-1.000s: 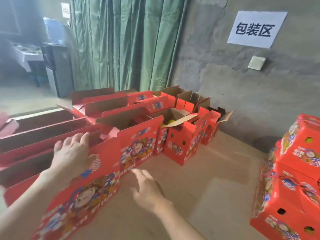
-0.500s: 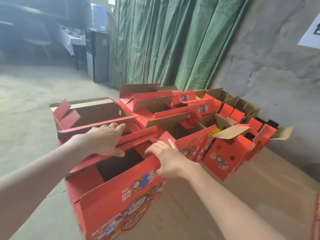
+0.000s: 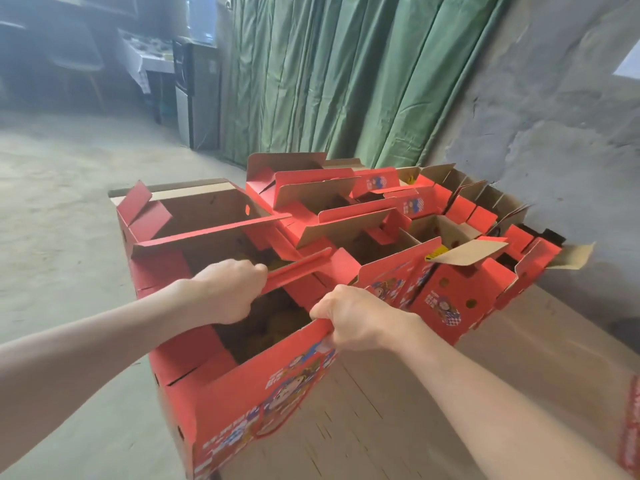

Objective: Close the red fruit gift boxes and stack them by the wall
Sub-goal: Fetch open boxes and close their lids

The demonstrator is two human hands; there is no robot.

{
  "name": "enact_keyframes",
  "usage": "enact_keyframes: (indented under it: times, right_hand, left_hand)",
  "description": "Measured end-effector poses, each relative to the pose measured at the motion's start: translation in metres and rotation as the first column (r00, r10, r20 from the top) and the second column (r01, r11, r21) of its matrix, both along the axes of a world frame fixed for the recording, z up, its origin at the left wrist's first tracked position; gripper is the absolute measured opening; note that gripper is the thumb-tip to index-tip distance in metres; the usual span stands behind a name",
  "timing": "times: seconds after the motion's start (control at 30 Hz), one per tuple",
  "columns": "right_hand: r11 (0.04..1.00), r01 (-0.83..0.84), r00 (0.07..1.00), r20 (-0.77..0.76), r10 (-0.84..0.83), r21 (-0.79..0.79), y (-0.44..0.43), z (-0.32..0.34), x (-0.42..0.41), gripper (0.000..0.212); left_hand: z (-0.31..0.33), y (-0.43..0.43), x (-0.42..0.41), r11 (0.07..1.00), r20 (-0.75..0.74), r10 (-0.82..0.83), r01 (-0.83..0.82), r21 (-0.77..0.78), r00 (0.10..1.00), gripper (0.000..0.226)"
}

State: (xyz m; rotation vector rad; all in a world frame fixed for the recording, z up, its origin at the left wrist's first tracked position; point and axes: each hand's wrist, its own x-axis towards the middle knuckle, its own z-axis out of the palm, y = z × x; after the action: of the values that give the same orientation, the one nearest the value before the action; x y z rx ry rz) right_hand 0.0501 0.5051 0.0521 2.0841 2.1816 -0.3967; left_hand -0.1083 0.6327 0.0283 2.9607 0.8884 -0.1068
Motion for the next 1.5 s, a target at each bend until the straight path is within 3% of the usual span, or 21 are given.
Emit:
enact_keyframes:
  times: [0.17,0.3,0.53,0.73,0.93,1.03,1.13,1.23,1.33,1.43,1.47,1.5]
  right_hand:
    - [0.999,-0.047,0.999,0.019,0.047,0.020,-0.025,0.000,0.006,0.046]
    - [0.999,-0.053,0.998,0.047,0.052,0.003,-0.056,0.004,0.011,0.036]
    - [0.999,-0.002,0.997,0.082,0.007,-0.051,-0.139,0.009,0.028,0.040]
    - [0.975,0.170,0.976,0.162,-0.145,-0.146,-0.228,0.015,0.058,0.021]
    - [0.883,0.423,0.895,0.247,-0.371,-0.205,-0.335,0.019,0.093,0.007]
    - [0.819,0.514,0.844,0.321,-0.430,-0.254,-0.385,0.023,0.104,0.011]
    - [0.745,0.601,0.794,0.317,-0.518,-0.289,-0.427,0.040,0.117,0.030]
    - [0.715,0.680,0.733,0.149,-0.663,-0.164,-0.451,0.049,0.126,0.047]
    - [0.786,0.610,0.773,0.295,-0.562,-0.101,-0.455,0.022,0.120,0.078]
    - [0.872,0.471,0.830,0.268,-0.489,0.133,-0.450,-0.008,0.114,0.047]
    - [0.860,0.464,0.836,0.215,-0.505,0.213,-0.448,-0.010,0.114,0.039]
    - [0.853,0.460,0.841,0.186,-0.508,0.249,-0.447,-0.010,0.116,0.035]
  left_hand:
    - [0.003,-0.020,-0.010,0.999,0.056,0.013,-0.010,-0.048,0.998,0.019]
    - [0.005,-0.051,-0.015,0.995,0.037,0.027,-0.024,-0.101,0.999,0.021]
    - [0.010,-0.127,-0.006,0.982,-0.002,-0.051,0.050,-0.184,0.999,0.019]
    - [0.015,-0.214,0.041,0.955,0.088,-0.197,0.212,-0.209,0.976,0.010]
    - [0.013,-0.309,0.102,0.892,0.169,-0.313,0.350,-0.285,0.935,0.010]
    - [0.014,-0.359,0.129,0.848,0.199,-0.380,0.426,-0.315,0.903,0.008]
    - [0.017,-0.408,0.157,0.813,0.208,-0.410,0.459,-0.358,0.888,0.018]
    - [0.019,-0.446,0.177,0.807,0.224,-0.428,0.482,-0.341,0.875,0.023]
    - [0.019,-0.455,0.183,0.800,0.280,-0.488,0.552,-0.237,0.827,0.029]
    - [0.020,-0.421,0.181,0.859,0.411,-0.458,0.511,-0.022,0.788,0.042]
    - [0.016,-0.404,0.180,0.887,0.371,-0.418,0.461,-0.031,0.829,0.052]
    - [0.011,-0.389,0.177,0.906,0.273,-0.356,0.402,-0.134,0.893,0.070]
